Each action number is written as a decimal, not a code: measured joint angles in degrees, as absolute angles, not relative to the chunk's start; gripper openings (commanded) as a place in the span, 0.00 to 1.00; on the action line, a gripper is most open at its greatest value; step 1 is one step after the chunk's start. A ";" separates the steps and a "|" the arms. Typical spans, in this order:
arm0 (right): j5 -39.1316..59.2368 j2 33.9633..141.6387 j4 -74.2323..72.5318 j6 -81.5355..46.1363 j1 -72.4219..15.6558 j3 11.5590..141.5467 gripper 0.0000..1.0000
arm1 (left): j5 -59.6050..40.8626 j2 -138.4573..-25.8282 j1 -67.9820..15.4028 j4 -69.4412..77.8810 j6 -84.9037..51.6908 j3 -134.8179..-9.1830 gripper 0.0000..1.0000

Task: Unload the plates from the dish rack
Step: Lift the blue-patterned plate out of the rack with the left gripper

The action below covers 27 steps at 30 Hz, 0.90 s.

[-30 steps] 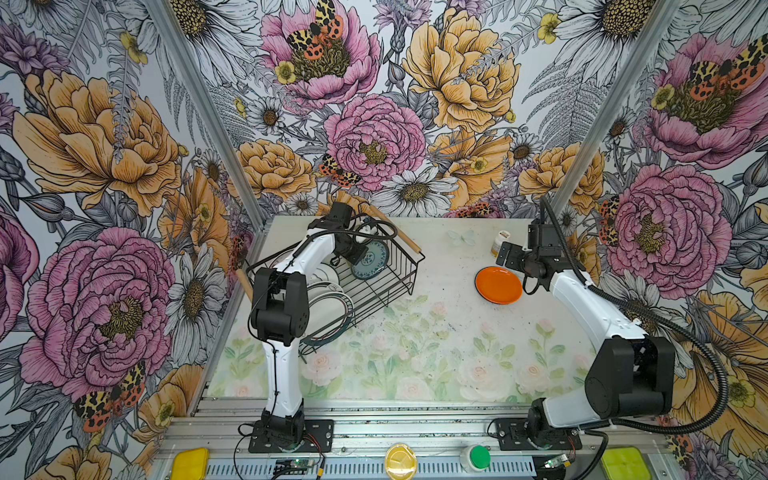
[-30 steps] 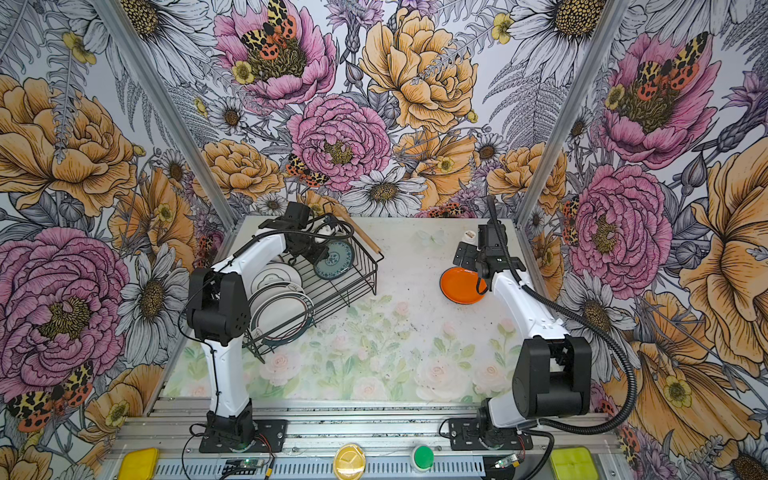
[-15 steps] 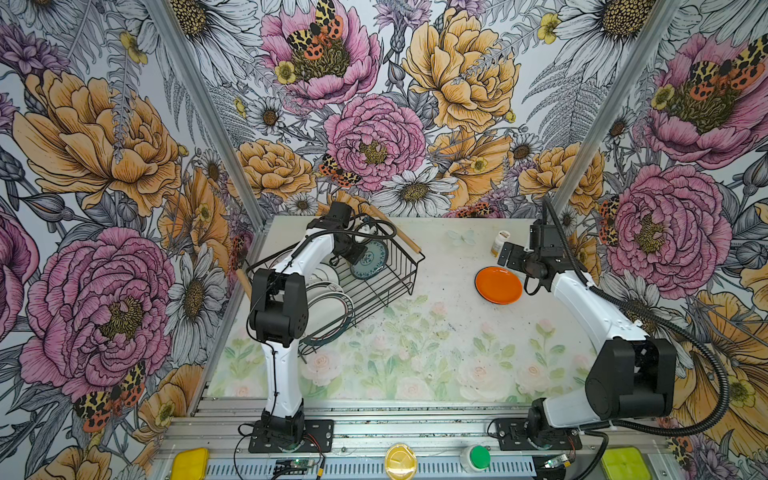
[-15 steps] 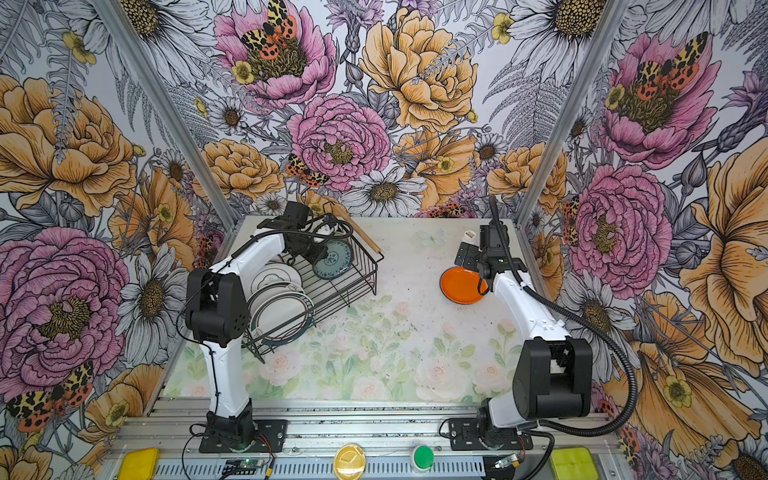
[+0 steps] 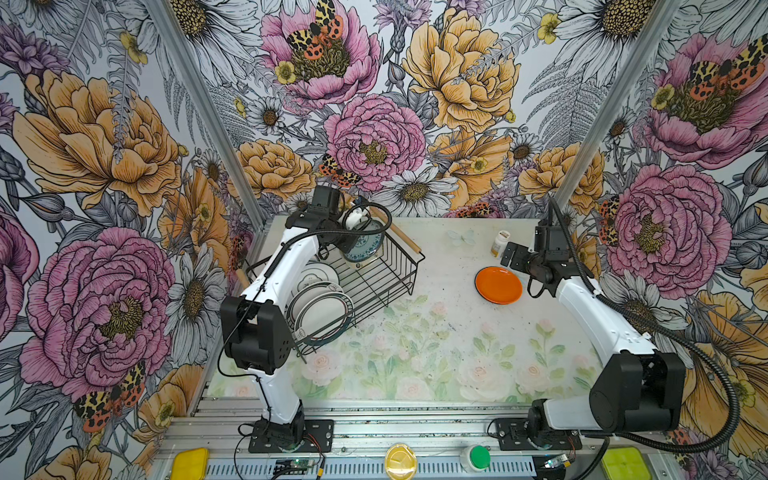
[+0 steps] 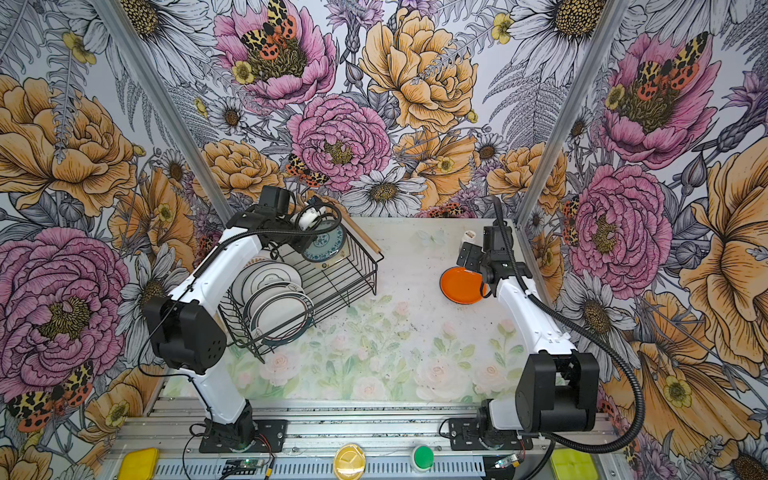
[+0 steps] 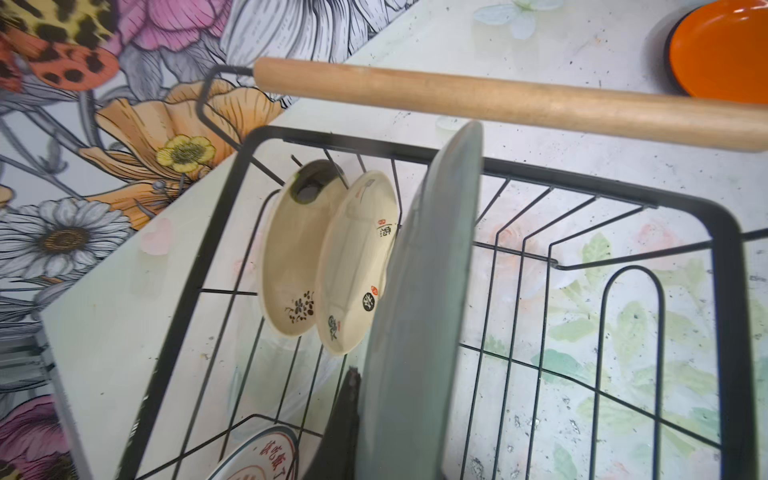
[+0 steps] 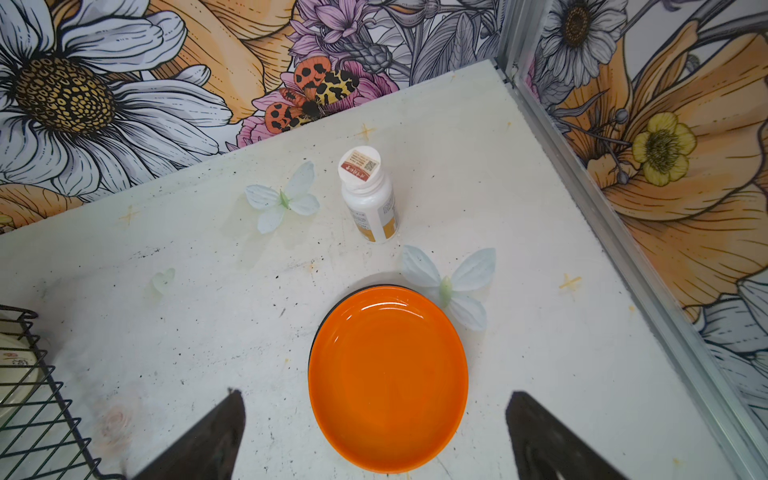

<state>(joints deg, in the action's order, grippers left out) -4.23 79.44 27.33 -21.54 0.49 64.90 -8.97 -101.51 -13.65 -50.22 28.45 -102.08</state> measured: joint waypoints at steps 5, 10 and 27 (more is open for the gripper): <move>-3.57 78.54 27.14 -21.54 0.84 64.27 0.99 | -3.60 -97.73 -15.40 -50.11 26.06 -106.26 0.00; -3.49 76.77 27.16 -21.52 0.84 62.67 0.99 | 2.39 -93.95 -16.03 -49.50 21.47 -107.92 0.00; -4.67 68.75 26.92 -30.65 0.58 53.06 0.99 | 0.34 -67.31 -19.99 -27.31 -30.79 -73.23 0.00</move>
